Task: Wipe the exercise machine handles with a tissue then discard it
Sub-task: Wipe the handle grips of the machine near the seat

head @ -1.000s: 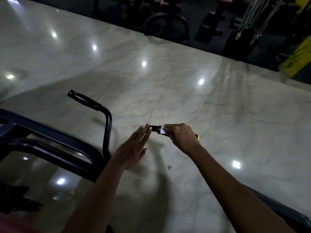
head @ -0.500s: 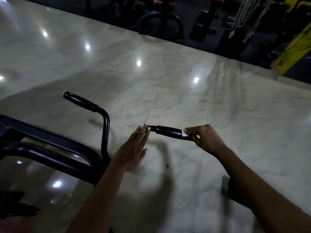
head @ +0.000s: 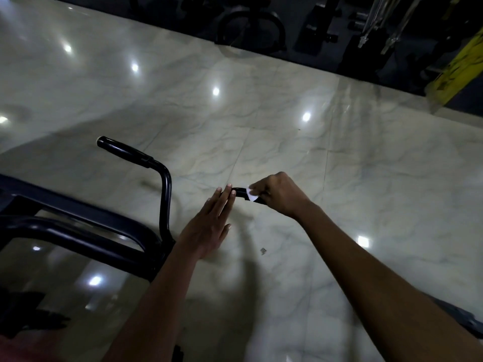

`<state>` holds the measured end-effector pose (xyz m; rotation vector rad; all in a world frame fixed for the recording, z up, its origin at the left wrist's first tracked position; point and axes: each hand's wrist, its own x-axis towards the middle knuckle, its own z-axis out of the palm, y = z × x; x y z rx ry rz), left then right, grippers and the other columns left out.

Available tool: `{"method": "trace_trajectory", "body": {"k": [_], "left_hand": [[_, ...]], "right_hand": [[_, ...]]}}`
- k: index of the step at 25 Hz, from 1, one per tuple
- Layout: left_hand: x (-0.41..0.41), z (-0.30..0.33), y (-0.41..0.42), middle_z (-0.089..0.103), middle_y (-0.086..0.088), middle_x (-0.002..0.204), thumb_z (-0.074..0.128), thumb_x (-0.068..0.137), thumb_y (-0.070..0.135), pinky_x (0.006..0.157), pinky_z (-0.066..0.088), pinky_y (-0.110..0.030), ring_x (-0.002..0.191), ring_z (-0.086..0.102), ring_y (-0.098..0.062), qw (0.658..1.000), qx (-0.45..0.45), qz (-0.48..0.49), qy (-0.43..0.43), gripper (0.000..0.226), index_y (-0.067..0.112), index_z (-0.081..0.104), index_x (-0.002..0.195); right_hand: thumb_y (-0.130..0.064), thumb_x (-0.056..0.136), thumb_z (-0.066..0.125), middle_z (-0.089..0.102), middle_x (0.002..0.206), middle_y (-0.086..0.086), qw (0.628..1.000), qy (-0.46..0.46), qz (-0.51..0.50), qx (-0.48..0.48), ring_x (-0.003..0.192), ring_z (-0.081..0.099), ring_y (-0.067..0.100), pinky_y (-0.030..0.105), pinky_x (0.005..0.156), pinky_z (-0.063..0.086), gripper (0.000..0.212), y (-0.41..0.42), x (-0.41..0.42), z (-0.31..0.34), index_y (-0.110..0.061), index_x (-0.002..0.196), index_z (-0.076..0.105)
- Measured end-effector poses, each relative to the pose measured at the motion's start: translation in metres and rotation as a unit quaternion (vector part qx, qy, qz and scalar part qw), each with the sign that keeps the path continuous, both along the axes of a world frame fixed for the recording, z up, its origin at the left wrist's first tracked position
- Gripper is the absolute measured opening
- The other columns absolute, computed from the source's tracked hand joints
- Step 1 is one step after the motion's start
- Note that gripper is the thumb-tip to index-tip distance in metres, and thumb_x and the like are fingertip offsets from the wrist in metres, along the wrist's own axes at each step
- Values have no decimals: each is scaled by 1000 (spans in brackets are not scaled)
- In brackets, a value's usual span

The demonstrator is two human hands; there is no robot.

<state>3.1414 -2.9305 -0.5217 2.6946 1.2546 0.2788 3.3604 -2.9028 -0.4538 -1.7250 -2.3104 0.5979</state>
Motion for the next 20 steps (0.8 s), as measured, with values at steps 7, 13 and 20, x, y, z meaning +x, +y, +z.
{"method": "trace_trajectory", "body": {"k": [7,13,20], "left_hand": [[2,0,-2,1,-12,160,52,92,26,111,34,-41,146,13,-30,1000,-8,4,3,77,4,8,151],[1,-1,0,0,-12,160,51,92,25,112,34,-41,146,13,-30,1000,-8,1,1,76,4,8,151],[0,-3,1,-8,-7,160,49,94,27,113,32,-41,147,6,-27,1000,-16,1,-4,77,8,2,152]], "right_hand": [[-16,82,66,71,106,5,996,44,-77,-31,104,65,18,31,92,48,20,-17,38,21,-13,100,75],[-4,81,66,72,103,4,990,27,-128,-46,102,65,13,15,87,46,21,-34,75,24,-12,98,75],[-2,84,59,71,105,12,988,31,-149,35,97,66,24,5,71,36,23,-4,40,31,-7,102,73]]}}
